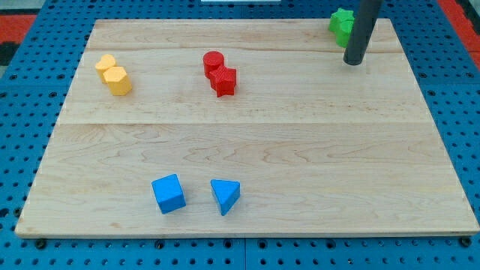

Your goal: Place the green star above the blue triangle

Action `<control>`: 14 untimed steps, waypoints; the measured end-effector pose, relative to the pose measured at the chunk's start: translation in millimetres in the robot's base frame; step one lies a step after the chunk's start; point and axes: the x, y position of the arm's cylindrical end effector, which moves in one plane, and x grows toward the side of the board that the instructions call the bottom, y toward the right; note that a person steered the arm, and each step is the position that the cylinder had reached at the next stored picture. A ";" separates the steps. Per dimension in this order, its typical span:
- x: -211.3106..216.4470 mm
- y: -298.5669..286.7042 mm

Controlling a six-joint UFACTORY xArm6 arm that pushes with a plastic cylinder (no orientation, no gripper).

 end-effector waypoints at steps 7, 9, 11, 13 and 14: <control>-116.6 82.7; -112.1 -110.7; -43.6 -223.5; -36.3 -220.9; -12.4 -233.7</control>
